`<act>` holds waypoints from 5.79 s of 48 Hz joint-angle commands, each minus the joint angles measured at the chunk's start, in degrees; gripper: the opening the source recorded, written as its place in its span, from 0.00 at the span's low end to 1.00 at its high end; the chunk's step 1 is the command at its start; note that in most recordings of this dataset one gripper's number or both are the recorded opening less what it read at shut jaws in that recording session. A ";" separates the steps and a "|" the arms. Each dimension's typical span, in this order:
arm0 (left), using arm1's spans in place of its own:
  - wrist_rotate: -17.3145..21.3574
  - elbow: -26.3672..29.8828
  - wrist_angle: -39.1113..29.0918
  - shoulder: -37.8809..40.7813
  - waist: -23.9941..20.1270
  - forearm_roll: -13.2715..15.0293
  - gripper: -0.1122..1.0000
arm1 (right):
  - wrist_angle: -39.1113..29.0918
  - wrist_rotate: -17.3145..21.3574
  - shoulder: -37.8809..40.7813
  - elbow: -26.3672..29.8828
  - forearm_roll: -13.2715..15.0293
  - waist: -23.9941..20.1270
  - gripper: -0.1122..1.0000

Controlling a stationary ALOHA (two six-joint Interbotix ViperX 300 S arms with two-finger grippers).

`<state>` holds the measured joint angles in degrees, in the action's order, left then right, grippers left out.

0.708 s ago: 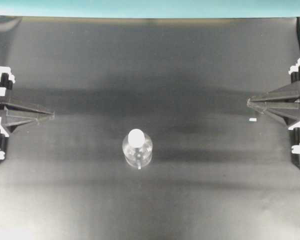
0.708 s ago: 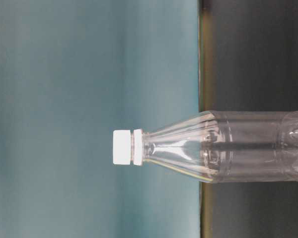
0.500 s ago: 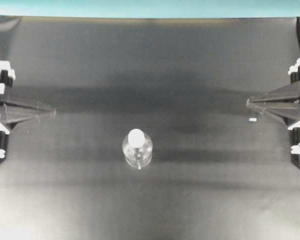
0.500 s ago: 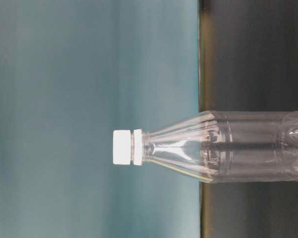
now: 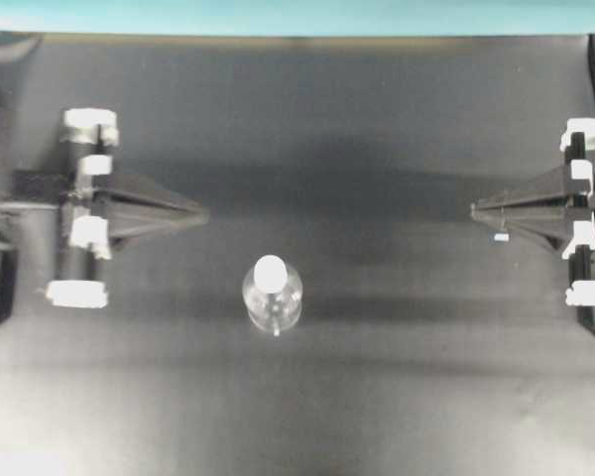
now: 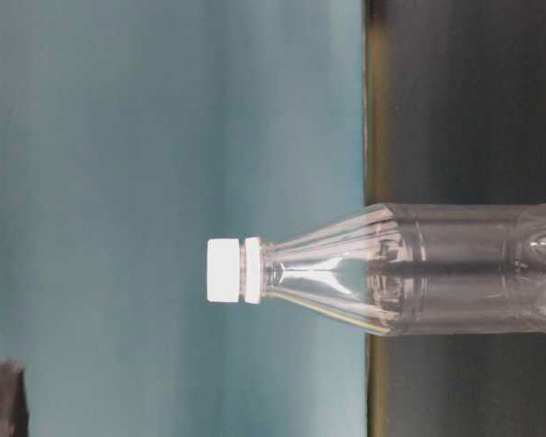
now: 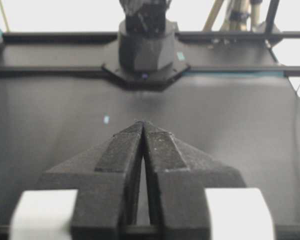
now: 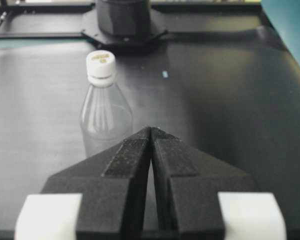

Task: Open the bottle cap by holding the bottle with the left arm and twisting the cap with the right arm.
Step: 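Move the left gripper to the clear bottle and close around its body, then hold the bottle steady with the left gripper, then swing the right gripper over the bottle and close on the white cap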

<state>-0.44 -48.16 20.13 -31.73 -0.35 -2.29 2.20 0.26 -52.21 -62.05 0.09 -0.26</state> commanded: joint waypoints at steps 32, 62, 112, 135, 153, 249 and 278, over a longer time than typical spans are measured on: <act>-4.13 2.29 23.99 22.41 2.55 -0.26 0.96 | -3.78 3.60 -1.85 1.93 -3.43 0.18 0.10; -4.22 -0.44 26.10 32.87 3.34 -0.26 0.96 | -5.27 11.51 -1.14 1.93 -3.34 -0.44 0.10; -8.35 -1.32 29.18 47.64 3.96 -0.18 0.96 | -5.45 13.71 0.44 1.67 -3.34 -0.97 0.10; -8.44 -0.97 24.79 47.72 4.48 -0.18 0.96 | -5.63 13.71 0.35 1.49 -3.34 -1.32 0.10; -7.38 -0.88 22.85 47.64 4.39 -0.18 0.82 | -11.34 13.97 3.78 2.90 -3.60 -3.52 0.10; -5.27 -0.44 21.36 47.64 4.48 -0.18 0.82 | -72.07 14.06 66.88 77.26 -4.39 -3.87 0.82; -5.19 -0.35 21.36 47.72 4.22 -0.18 0.82 | -72.07 13.18 66.88 76.82 -7.38 -3.96 0.74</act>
<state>-5.54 -48.69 42.28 15.56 3.69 -2.37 -70.14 14.06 14.85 14.50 -7.03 -3.78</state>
